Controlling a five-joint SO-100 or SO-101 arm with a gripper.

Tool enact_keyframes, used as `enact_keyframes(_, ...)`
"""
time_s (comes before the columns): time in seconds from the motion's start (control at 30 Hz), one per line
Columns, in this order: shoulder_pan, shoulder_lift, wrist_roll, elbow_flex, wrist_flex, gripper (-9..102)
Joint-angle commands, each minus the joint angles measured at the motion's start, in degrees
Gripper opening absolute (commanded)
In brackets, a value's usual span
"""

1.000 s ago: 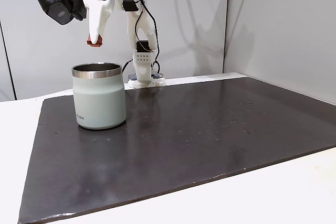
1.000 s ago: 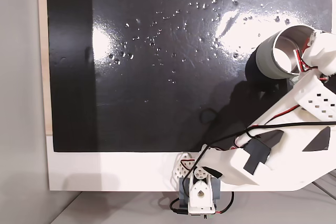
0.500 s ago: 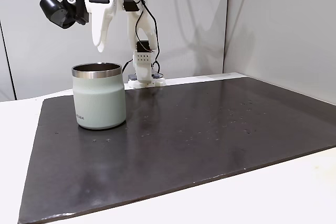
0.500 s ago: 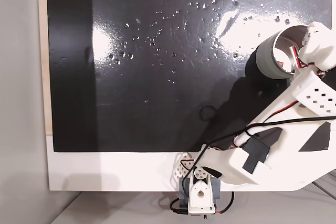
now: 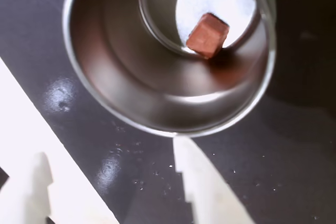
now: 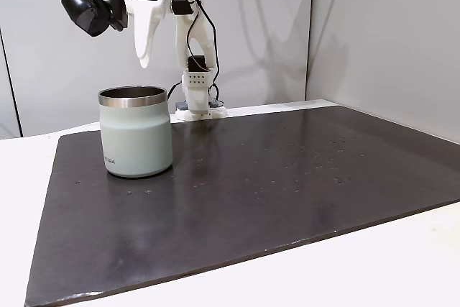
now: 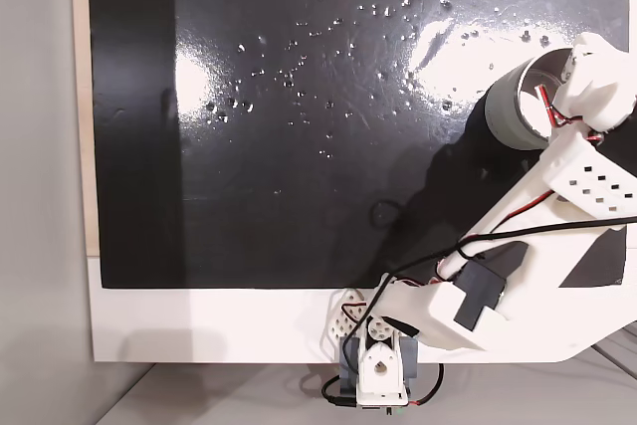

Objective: Grasp a cube and put it in the cup.

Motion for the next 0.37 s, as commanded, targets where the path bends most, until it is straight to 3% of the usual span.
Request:
enact_keyframes(0.0,-1.1,5.3,0.3,-0.1,0.6,26)
enact_keyframes(0.33,-2.8,8.6,0.4,4.4,0.6,26)
